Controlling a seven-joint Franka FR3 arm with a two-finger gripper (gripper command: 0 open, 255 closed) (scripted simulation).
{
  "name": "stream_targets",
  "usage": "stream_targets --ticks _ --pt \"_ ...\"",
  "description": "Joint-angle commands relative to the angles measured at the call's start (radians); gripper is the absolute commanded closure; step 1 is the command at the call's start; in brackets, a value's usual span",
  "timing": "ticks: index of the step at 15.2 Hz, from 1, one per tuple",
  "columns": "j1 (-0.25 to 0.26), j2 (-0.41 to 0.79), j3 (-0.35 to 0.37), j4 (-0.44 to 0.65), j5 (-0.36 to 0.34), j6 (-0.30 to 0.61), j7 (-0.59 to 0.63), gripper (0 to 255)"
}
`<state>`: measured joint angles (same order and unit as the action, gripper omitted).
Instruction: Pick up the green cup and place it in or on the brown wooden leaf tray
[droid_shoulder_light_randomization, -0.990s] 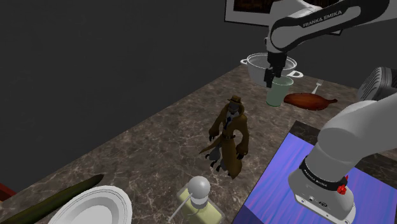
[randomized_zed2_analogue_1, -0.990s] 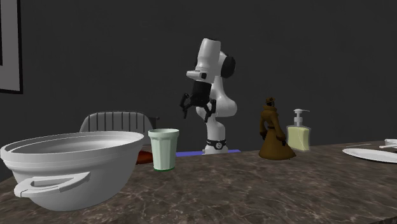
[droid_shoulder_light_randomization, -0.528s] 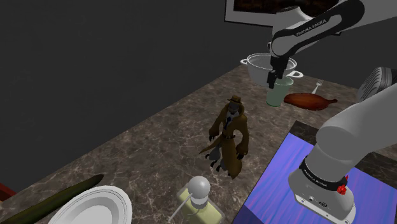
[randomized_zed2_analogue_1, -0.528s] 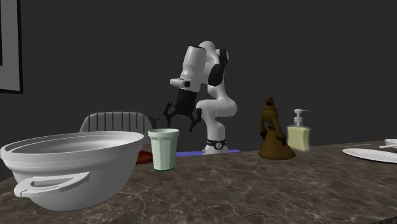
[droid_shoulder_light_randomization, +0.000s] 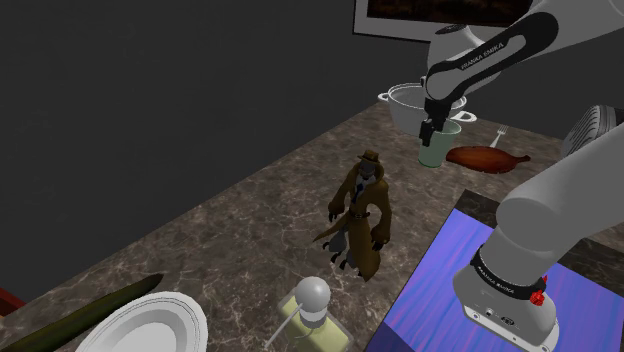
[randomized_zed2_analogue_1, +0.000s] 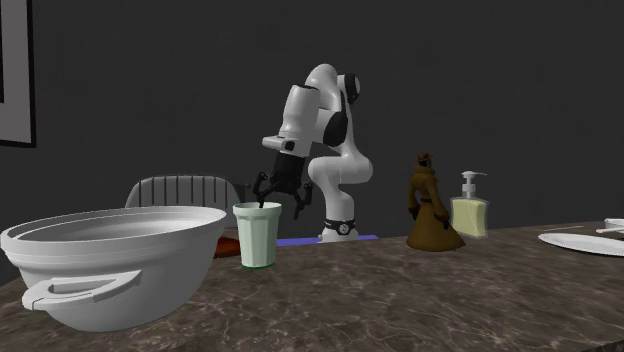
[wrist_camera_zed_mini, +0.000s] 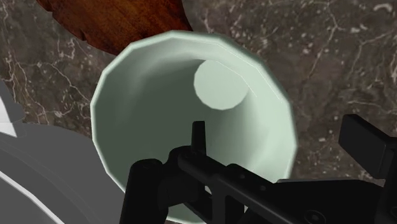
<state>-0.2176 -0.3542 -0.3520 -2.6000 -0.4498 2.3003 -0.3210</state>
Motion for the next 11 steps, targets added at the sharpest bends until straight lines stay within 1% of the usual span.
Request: stream_targets --ticks 1,6,7,11 --pt "0.0 0.002 -0.001 0.0 0.0 0.003 0.0 0" --pt "0.0 0.002 -0.001 0.0 0.0 0.003 0.0 0" --pt "0.0 0.002 -0.001 0.0 0.0 0.003 0.0 255" --pt "0.0 0.002 -0.001 0.0 0.0 0.003 0.0 255"
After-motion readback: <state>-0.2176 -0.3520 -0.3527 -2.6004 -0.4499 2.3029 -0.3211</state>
